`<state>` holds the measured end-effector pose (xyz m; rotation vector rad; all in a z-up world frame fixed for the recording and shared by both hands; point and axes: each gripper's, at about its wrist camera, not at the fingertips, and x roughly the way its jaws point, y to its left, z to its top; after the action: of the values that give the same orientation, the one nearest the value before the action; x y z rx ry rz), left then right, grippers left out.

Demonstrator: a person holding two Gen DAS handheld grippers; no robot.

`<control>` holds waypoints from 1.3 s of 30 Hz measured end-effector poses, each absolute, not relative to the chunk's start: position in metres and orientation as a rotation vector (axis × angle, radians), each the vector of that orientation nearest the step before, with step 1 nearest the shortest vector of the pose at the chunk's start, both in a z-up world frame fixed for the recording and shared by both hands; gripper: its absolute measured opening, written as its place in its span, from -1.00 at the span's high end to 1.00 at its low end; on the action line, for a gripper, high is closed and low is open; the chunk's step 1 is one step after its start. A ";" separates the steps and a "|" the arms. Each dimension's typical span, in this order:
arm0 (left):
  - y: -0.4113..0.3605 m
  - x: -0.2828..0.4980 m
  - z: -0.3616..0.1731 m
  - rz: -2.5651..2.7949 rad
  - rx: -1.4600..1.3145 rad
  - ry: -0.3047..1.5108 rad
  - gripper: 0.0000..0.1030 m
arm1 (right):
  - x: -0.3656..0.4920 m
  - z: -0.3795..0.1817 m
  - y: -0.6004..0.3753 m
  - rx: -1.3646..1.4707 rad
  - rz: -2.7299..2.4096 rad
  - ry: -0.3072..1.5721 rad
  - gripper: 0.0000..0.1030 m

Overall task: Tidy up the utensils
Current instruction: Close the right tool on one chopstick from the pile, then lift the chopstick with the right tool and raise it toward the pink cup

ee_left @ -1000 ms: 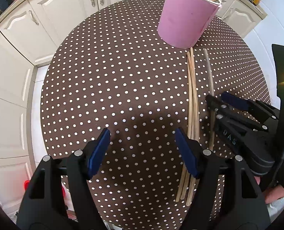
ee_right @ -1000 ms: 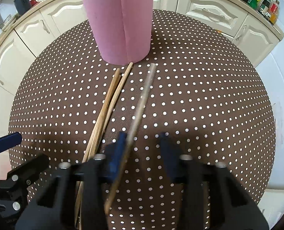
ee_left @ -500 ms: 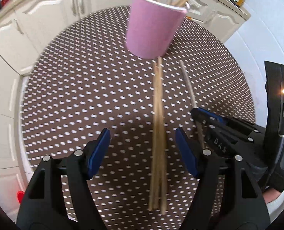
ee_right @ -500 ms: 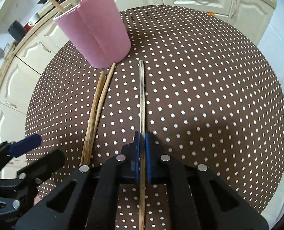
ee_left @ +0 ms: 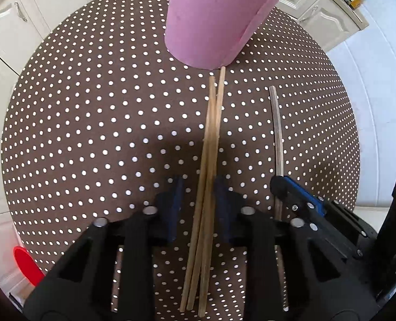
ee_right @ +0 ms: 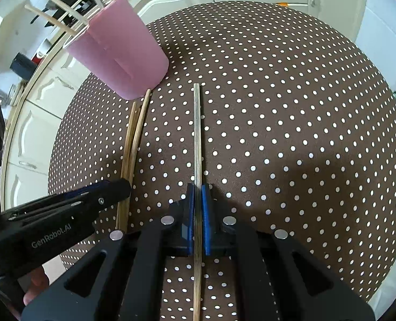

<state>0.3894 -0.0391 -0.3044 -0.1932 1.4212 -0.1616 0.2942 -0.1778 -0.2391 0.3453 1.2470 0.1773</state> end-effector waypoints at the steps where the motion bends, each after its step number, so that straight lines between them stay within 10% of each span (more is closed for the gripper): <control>1: -0.041 0.393 -0.306 -0.160 -0.200 1.422 0.68 | 0.293 -0.239 -0.180 0.347 0.181 1.247 0.93; 39: -0.004 0.277 -0.217 -0.220 -0.098 1.280 0.86 | 0.297 -0.210 -0.154 0.257 0.188 1.137 0.91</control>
<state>0.2766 -0.0044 -0.2174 -0.0983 1.2801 -0.2195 0.2973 -0.1542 -0.2096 0.2568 1.1373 0.1875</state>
